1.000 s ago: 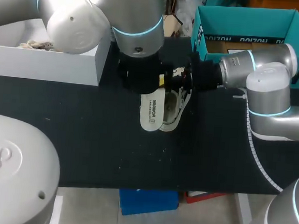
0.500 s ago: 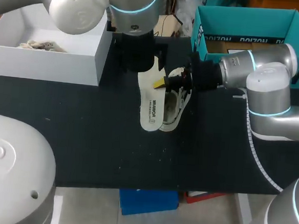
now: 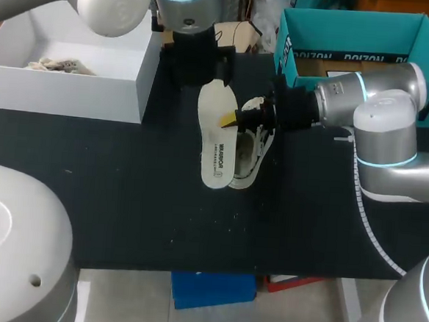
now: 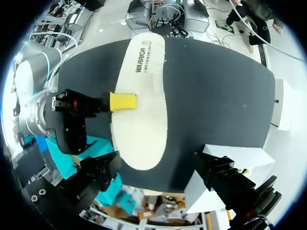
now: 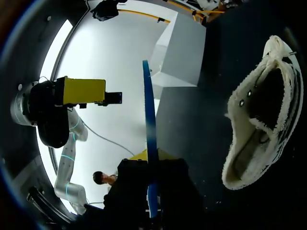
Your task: Take the shoe out of the shoebox, open the shoe tongue, remove and reinsert the insole, then place the shoe into the shoebox
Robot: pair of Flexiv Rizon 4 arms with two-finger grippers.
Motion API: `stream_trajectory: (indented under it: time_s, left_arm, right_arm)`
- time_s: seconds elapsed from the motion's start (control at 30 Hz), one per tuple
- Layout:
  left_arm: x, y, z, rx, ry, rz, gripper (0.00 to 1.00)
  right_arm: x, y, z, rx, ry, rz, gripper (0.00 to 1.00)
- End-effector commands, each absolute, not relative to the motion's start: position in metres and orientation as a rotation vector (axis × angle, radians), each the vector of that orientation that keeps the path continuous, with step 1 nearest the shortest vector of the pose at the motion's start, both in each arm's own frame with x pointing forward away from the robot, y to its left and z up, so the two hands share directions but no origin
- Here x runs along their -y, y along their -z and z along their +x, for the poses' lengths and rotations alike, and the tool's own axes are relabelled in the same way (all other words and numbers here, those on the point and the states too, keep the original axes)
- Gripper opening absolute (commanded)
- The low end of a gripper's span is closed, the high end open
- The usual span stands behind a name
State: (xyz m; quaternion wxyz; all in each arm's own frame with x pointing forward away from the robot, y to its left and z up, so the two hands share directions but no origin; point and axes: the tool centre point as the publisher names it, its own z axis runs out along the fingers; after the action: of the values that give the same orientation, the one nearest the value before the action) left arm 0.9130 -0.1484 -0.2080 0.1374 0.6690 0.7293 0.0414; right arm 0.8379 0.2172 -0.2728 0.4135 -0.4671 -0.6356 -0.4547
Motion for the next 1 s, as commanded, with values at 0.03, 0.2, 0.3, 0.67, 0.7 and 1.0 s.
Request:
stream_trajectory:
  time_s: [0.03,0.2,0.3,0.67,0.7,1.0]
  left_arm:
    - [0.150,0.212,0.928,-2.115,-0.115,1.941,1.00]
    - [0.151,0.213,0.937,-2.125,-0.126,1.939,1.00]
    - [0.154,0.214,0.941,-2.127,-0.123,1.938,1.00]
    - [0.158,0.209,0.913,-2.117,-0.127,1.936,1.00]
    - [0.156,0.209,0.907,-2.123,-0.128,1.933,1.00]
    - [0.147,0.210,0.842,-2.151,-0.130,1.925,1.00]
  right_arm:
    - [-0.218,0.273,0.838,1.599,1.143,-1.176,0.00]
    - [-0.218,0.273,0.838,1.599,1.143,-1.176,0.00]
    - [-0.218,0.273,0.838,1.599,1.143,-1.176,0.00]
    - [-0.218,0.273,0.838,1.599,1.143,-1.176,0.00]
    - [-0.218,0.273,0.838,1.599,1.143,-1.176,0.00]
    - [-0.218,0.273,0.838,1.599,1.143,-1.176,0.00]
